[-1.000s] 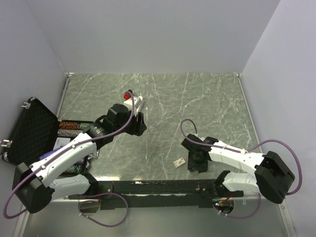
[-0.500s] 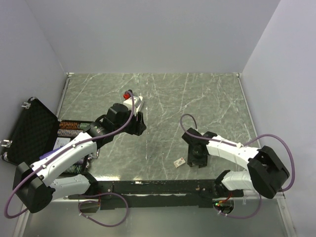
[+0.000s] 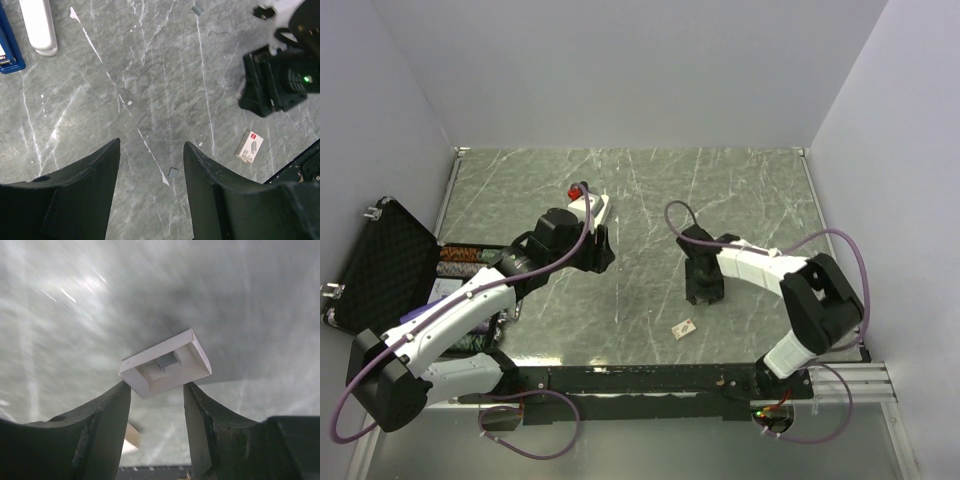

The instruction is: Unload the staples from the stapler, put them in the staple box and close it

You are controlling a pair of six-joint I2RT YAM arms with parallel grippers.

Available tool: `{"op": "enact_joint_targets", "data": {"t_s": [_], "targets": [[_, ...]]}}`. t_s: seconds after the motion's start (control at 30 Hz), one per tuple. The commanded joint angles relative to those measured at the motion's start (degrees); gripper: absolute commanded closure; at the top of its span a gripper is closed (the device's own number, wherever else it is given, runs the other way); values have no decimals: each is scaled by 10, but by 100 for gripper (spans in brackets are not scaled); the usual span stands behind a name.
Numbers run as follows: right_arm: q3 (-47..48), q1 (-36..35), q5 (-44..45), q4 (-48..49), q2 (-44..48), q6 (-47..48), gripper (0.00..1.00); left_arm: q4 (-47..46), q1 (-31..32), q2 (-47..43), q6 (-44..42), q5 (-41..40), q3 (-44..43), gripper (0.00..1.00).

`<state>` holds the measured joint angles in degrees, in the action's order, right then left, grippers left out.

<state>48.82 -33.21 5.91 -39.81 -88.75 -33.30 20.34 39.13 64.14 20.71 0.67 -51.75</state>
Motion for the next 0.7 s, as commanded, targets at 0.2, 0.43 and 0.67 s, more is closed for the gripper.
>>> {"op": "enact_joint_targets", "data": {"t_s": [0.2, 0.43, 0.67], "targets": [[157, 17, 9, 12, -97, 78, 47, -25, -13, -10, 5, 15, 2, 43], [227, 18, 35, -93, -17, 106, 44, -26, -18, -10, 6, 26, 2, 43], [312, 55, 23, -98, -36, 148, 38, -27, -24, -12, 8, 31, 1, 43]]}}
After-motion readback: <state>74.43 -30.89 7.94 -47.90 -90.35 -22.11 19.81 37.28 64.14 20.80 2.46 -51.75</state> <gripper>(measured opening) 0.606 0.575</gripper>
